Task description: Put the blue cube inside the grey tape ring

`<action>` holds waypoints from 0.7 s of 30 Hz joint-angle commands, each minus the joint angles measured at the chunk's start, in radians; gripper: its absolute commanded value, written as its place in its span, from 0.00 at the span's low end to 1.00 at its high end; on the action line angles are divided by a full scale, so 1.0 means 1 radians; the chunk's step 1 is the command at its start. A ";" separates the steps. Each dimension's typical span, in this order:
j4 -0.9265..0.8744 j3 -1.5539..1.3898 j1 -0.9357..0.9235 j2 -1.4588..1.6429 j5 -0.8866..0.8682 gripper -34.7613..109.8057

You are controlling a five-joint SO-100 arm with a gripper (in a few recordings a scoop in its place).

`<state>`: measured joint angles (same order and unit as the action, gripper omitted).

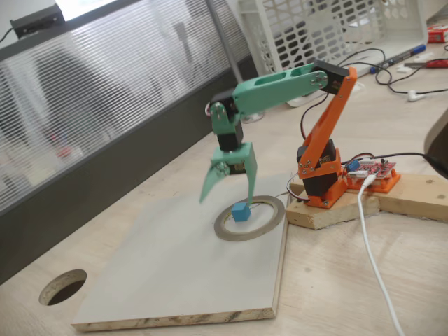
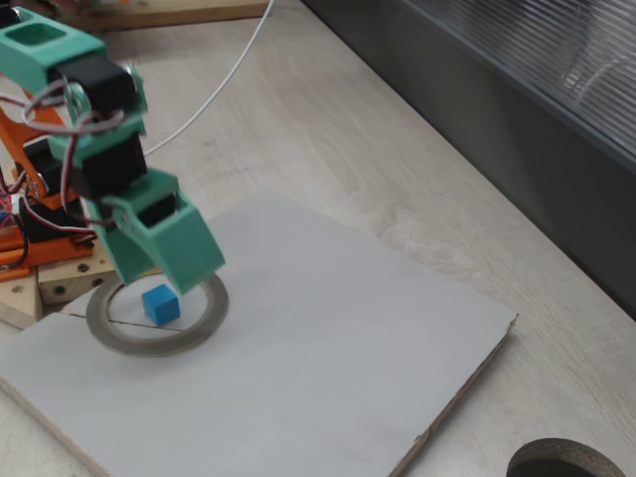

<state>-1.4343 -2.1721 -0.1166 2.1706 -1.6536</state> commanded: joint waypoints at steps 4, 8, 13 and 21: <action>-0.279 0.314 -0.012 0.032 -0.017 0.73; -0.433 0.472 -0.012 0.018 -0.017 0.73; -0.460 0.482 -0.012 0.018 -0.017 0.73; -0.459 0.482 -0.012 0.018 -0.011 0.72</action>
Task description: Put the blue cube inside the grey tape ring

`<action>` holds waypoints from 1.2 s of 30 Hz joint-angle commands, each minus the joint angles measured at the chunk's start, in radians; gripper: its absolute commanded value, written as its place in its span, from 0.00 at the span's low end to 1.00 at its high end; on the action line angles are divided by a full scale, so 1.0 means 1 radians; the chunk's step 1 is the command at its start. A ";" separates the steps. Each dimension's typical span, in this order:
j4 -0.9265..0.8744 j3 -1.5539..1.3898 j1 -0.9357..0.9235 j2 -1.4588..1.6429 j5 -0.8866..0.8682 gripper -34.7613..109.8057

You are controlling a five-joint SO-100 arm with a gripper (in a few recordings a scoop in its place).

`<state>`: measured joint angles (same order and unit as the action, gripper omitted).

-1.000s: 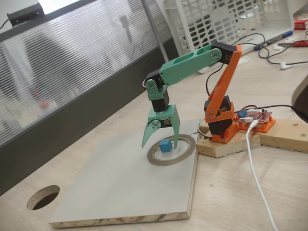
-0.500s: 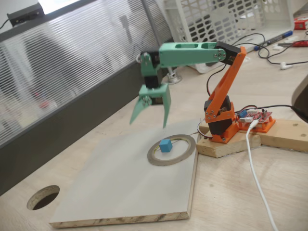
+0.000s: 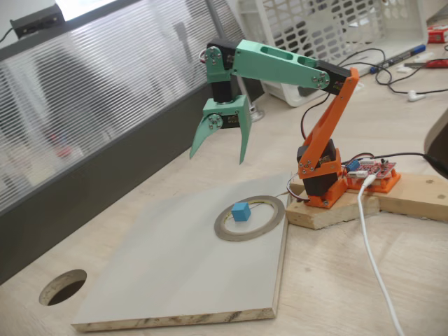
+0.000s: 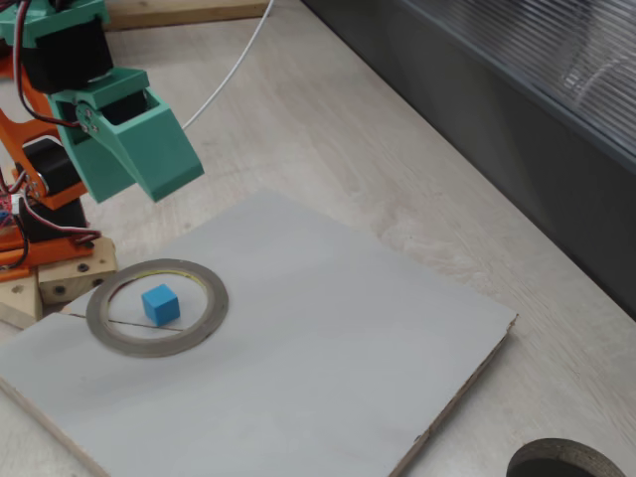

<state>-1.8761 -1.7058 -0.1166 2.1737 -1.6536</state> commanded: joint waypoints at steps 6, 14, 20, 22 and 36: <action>-0.012 0.020 -0.008 0.020 -0.008 0.54; -0.011 0.018 -0.012 0.018 -0.006 0.21; -0.020 0.014 -0.012 0.025 -0.008 0.26; -0.023 0.012 -0.012 0.028 -0.008 0.26; -0.140 -0.130 -0.012 0.026 -0.015 0.26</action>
